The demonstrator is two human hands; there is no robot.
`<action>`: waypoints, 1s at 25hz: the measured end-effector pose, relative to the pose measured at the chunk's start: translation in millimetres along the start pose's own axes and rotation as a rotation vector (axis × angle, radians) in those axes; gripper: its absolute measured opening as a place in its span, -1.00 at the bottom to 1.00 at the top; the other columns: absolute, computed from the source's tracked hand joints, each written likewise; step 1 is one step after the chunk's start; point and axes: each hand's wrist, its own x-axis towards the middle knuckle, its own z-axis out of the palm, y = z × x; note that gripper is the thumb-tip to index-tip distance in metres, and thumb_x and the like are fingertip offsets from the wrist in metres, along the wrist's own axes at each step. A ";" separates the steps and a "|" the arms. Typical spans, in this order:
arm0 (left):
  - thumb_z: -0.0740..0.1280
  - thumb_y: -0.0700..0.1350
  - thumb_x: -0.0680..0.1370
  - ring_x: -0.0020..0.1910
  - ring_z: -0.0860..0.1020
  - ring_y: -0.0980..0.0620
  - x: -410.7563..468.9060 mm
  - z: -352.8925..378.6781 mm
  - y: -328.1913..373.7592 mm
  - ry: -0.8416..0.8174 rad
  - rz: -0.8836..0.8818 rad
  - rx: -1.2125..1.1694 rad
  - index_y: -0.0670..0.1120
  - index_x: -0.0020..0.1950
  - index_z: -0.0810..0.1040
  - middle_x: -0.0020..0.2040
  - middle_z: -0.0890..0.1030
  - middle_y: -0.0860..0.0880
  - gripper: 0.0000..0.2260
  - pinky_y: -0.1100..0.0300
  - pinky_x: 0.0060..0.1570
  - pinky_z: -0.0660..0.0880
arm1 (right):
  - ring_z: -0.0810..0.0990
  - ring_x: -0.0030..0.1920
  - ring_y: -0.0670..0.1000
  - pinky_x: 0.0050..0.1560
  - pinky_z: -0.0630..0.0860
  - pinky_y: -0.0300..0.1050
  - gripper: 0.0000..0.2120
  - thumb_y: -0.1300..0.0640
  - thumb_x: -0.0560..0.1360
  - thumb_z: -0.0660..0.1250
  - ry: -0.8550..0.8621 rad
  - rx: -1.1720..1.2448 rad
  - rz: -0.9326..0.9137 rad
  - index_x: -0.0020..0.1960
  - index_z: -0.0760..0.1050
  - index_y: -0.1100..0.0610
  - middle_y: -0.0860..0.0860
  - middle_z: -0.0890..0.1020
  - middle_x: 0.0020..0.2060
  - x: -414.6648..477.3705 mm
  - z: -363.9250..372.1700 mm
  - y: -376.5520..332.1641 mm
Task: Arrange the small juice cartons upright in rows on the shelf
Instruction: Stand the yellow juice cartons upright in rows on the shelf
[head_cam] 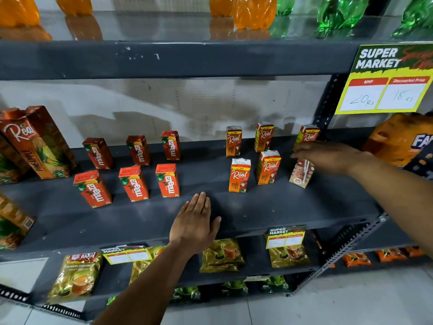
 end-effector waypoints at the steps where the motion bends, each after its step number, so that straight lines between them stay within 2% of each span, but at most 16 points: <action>1: -0.30 0.28 0.51 0.54 -0.05 -0.02 0.0 0.1 -0.2 0.001 -0.001 0.000 -0.16 0.53 0.02 0.58 0.02 -0.12 -0.26 0.11 0.44 -0.19 | 0.30 0.43 0.10 0.38 0.30 -0.01 -0.36 0.39 0.42 0.29 -0.015 0.005 -0.013 0.44 0.33 0.01 0.01 0.36 0.45 -0.1 -2.4 3.2; 5: -0.31 0.29 0.50 0.54 -0.05 -0.02 -0.2 0.1 0.1 0.006 -0.002 0.000 -0.15 0.53 0.02 0.58 0.02 -0.11 -0.25 0.12 0.43 -0.19 | 0.38 0.40 0.08 0.36 0.34 0.00 -0.42 0.28 0.42 0.37 -0.065 0.052 0.019 0.41 0.38 0.00 0.01 0.45 0.41 1.2 -6.5 10.0; 9: -0.31 0.29 0.50 0.54 -0.06 -0.02 0.4 0.1 -0.1 0.002 -0.005 -0.001 -0.15 0.54 0.00 0.58 0.01 -0.10 -0.25 0.12 0.43 -0.20 | 0.55 0.16 0.16 0.13 0.49 0.01 -0.52 -0.12 0.44 0.38 -0.053 0.297 0.251 0.28 0.48 0.08 0.12 0.60 0.21 5.4 -8.3 12.7; 11: -0.30 0.29 0.50 0.54 -0.07 -0.02 0.1 -0.5 0.2 -0.012 -0.006 -0.006 -0.15 0.54 -0.01 0.58 0.00 -0.10 -0.25 0.12 0.43 -0.20 | 0.58 0.08 0.15 0.04 0.50 -0.03 -0.47 -0.29 0.44 0.27 -0.070 0.354 0.371 0.18 0.54 0.10 0.13 0.64 0.14 8.4 -6.5 12.6; 16: -0.30 0.30 0.48 0.54 -0.09 0.00 0.2 -4.0 -0.2 -0.041 -0.005 -0.014 -0.14 0.54 -0.01 0.59 -0.02 -0.10 -0.25 0.12 0.45 -0.19 | 0.54 0.18 0.18 0.13 0.47 0.00 -0.30 -0.46 0.40 0.10 -0.054 0.442 0.496 0.26 0.50 0.03 0.11 0.59 0.24 9.1 6.3 9.2; 17: -0.29 0.30 0.49 0.54 -0.10 0.00 0.4 -4.4 -0.1 -0.046 -0.007 -0.015 -0.14 0.54 -0.02 0.59 -0.03 -0.09 -0.25 0.13 0.45 -0.19 | 0.54 0.19 0.18 0.13 0.46 0.00 -0.26 -0.50 0.36 0.09 -0.011 0.478 0.500 0.27 0.49 0.01 0.11 0.58 0.24 5.9 8.4 11.5; 19: -0.23 0.29 0.52 0.54 -0.09 0.03 0.2 -4.8 -1.1 -0.048 -0.009 -0.039 -0.13 0.54 -0.02 0.59 -0.03 -0.07 -0.29 0.16 0.43 -0.20 | 0.54 0.18 0.14 0.13 0.43 -0.03 -0.13 -0.57 0.21 0.20 0.103 0.709 0.472 0.34 0.41 -0.04 0.09 0.58 0.20 -6.8 15.4 18.8; 20: -0.16 0.29 0.54 0.54 -0.07 0.03 0.0 -6.1 -1.6 -0.044 -0.012 -0.069 -0.12 0.54 0.01 0.58 0.00 -0.06 -0.30 0.17 0.44 -0.18 | 0.55 0.16 0.09 0.15 0.44 -0.03 -0.02 -0.57 0.10 0.32 0.142 0.877 0.428 0.38 0.35 -0.06 0.06 0.56 0.16 -16.3 21.6 22.4; 22: 0.04 0.29 0.54 0.52 0.08 0.01 1.7 -11.7 -3.3 -0.015 -0.045 -0.187 -0.10 0.52 0.14 0.56 0.14 -0.05 -0.33 0.13 0.47 -0.01 | 0.56 0.15 -0.03 0.20 0.47 -0.01 0.13 -0.41 -0.04 0.56 0.128 1.140 0.365 0.43 0.24 -0.12 -0.03 0.52 0.18 -35.2 44.0 23.4; 24: 0.27 0.28 0.46 0.40 0.34 -0.05 10.8 -22.3 -1.1 0.026 -0.126 -0.336 -0.06 0.44 0.31 0.45 0.38 -0.07 -0.34 0.07 0.36 0.30 | 0.57 0.14 -0.09 0.17 0.48 -0.05 0.07 -0.18 -0.02 0.67 0.081 1.250 0.338 0.40 0.25 -0.13 -0.10 0.56 0.16 -44.8 70.6 16.1; 25: 0.36 0.27 0.41 0.32 0.42 -0.05 19.1 -28.9 1.7 0.033 -0.172 -0.415 -0.05 0.40 0.35 0.38 0.46 -0.07 -0.33 0.08 0.27 0.37 | 0.58 0.12 -0.10 0.12 0.50 -0.08 0.01 -0.07 0.03 0.67 0.078 1.293 0.346 0.38 0.28 -0.09 -0.12 0.59 0.12 -44.4 82.5 9.8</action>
